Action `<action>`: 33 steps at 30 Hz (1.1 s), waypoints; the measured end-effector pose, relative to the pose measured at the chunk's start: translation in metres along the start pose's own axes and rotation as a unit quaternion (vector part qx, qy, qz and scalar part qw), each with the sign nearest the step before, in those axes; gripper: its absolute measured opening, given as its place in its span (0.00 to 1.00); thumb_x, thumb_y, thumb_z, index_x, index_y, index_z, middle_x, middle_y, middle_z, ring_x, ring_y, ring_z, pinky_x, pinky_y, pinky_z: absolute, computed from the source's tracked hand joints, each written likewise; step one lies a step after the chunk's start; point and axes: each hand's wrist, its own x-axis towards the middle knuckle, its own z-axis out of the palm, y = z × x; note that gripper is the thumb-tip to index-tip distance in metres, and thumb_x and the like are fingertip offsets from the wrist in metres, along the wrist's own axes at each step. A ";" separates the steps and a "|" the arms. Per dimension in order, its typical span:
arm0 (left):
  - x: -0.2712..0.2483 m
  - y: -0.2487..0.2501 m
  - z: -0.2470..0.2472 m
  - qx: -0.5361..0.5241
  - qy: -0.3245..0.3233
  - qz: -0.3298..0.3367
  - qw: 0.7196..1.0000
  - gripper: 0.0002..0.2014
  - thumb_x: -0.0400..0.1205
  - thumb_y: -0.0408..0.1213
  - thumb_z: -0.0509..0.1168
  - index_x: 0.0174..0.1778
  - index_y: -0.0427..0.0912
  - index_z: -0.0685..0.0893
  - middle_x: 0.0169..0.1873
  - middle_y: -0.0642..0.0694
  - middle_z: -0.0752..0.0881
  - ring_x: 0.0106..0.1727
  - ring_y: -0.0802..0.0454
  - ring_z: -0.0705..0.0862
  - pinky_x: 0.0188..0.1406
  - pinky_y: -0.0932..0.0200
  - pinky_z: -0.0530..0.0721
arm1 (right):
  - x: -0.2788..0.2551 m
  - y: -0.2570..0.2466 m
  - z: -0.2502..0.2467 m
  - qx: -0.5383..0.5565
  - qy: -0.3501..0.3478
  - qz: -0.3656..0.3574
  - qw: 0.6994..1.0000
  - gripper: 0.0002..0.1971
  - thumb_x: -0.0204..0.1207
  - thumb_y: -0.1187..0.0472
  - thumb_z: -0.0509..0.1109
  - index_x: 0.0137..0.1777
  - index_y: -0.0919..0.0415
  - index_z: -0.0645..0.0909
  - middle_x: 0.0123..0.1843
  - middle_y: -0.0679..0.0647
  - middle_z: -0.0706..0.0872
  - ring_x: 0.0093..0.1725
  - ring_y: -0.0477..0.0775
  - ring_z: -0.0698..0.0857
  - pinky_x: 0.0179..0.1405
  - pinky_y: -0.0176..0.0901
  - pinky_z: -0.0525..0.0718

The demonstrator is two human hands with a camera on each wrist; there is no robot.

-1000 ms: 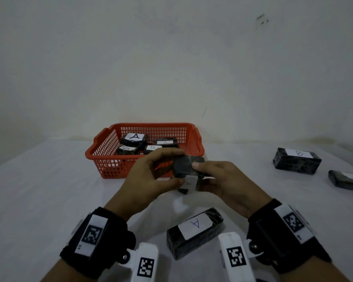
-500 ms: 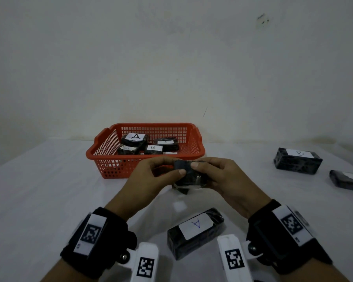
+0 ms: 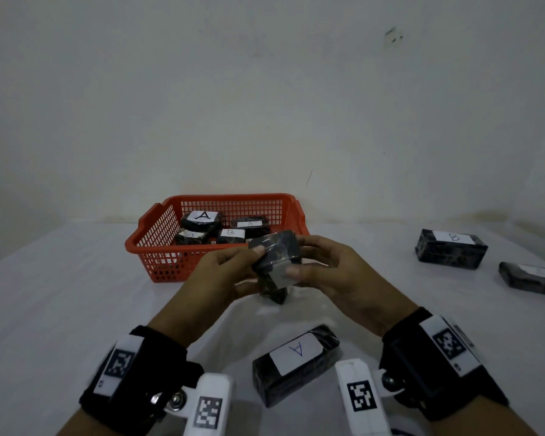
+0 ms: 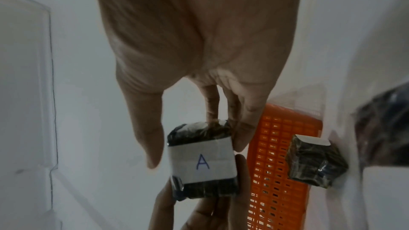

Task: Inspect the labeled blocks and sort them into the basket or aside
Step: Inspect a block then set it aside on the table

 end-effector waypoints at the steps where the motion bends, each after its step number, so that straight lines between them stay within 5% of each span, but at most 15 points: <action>1: -0.001 0.001 0.001 -0.027 -0.001 -0.015 1.000 0.18 0.80 0.44 0.65 0.58 0.36 0.87 0.55 0.35 0.92 0.60 0.37 0.91 0.57 0.46 0.90 | 0.000 0.000 -0.001 -0.009 0.000 -0.002 1.000 0.28 0.65 0.62 0.88 0.66 0.54 0.87 0.65 0.56 0.92 0.66 0.58 0.91 0.71 0.58 0.87; 5: -0.002 0.005 0.005 -0.108 0.003 -0.056 0.993 0.14 0.89 0.41 0.58 0.63 0.40 0.85 0.56 0.32 0.92 0.60 0.33 0.91 0.58 0.37 0.91 | -0.003 -0.002 -0.001 -0.053 0.036 -0.008 0.998 0.21 0.72 0.64 0.83 0.66 0.55 0.87 0.62 0.53 0.93 0.65 0.52 0.91 0.73 0.54 0.86; 8: -0.001 0.003 0.006 -0.034 0.003 -0.048 0.998 0.16 0.91 0.43 0.55 0.67 0.43 0.84 0.58 0.35 0.91 0.60 0.36 0.91 0.64 0.33 0.87 | -0.004 -0.006 -0.002 -0.026 0.038 0.010 0.999 0.18 0.75 0.59 0.81 0.65 0.60 0.88 0.61 0.57 0.94 0.63 0.58 0.93 0.69 0.58 0.88; 12: -0.001 0.009 0.019 0.024 0.012 -0.008 1.000 0.16 0.91 0.42 0.56 0.70 0.46 0.83 0.60 0.40 0.91 0.61 0.42 0.91 0.65 0.39 0.87 | -0.007 -0.018 -0.006 0.030 0.054 0.065 0.996 0.16 0.81 0.60 0.76 0.64 0.68 0.87 0.57 0.64 0.94 0.51 0.61 0.94 0.57 0.54 0.93; 16: 0.003 0.019 0.044 0.086 0.006 0.011 0.996 0.19 0.84 0.48 0.65 0.68 0.44 0.86 0.55 0.43 0.93 0.56 0.46 0.93 0.54 0.51 0.92 | -0.015 -0.031 -0.021 0.034 0.084 0.090 0.992 0.16 0.82 0.57 0.76 0.60 0.70 0.90 0.56 0.68 0.94 0.47 0.62 0.93 0.53 0.53 0.92; 21: 0.024 0.026 0.090 0.085 0.004 -0.033 0.996 0.11 0.88 0.43 0.64 0.56 0.42 0.90 0.49 0.43 0.95 0.54 0.44 0.93 0.59 0.47 0.91 | -0.039 -0.044 -0.057 0.063 0.144 0.131 0.979 0.19 0.81 0.54 0.77 0.61 0.71 0.90 0.54 0.66 0.94 0.50 0.62 0.93 0.51 0.50 0.94; 26: 0.052 0.014 0.154 0.049 -0.038 -0.086 0.994 0.13 0.87 0.38 0.64 0.59 0.32 0.88 0.51 0.32 0.93 0.52 0.35 0.93 0.54 0.46 0.91 | -0.069 -0.054 -0.115 0.037 0.207 0.157 0.965 0.16 0.81 0.56 0.77 0.60 0.68 0.91 0.51 0.62 0.95 0.51 0.60 0.92 0.55 0.52 0.92; 30: 0.079 -0.007 0.206 0.040 -0.063 -0.152 0.986 0.16 0.84 0.35 0.64 0.62 0.29 0.85 0.50 0.30 0.90 0.44 0.36 0.89 0.44 0.49 0.88 | -0.087 -0.053 -0.155 -0.012 0.264 0.188 0.946 0.13 0.81 0.58 0.77 0.62 0.64 0.89 0.51 0.60 0.94 0.51 0.60 0.92 0.51 0.52 0.92; 33: 0.097 -0.023 0.238 0.041 -0.073 -0.189 0.978 0.18 0.82 0.35 0.64 0.64 0.26 0.84 0.53 0.28 0.89 0.46 0.35 0.89 0.42 0.51 0.88 | -0.094 -0.047 -0.179 -0.043 0.304 0.213 0.928 0.13 0.81 0.60 0.78 0.62 0.65 0.88 0.54 0.63 0.94 0.49 0.61 0.92 0.44 0.50 0.91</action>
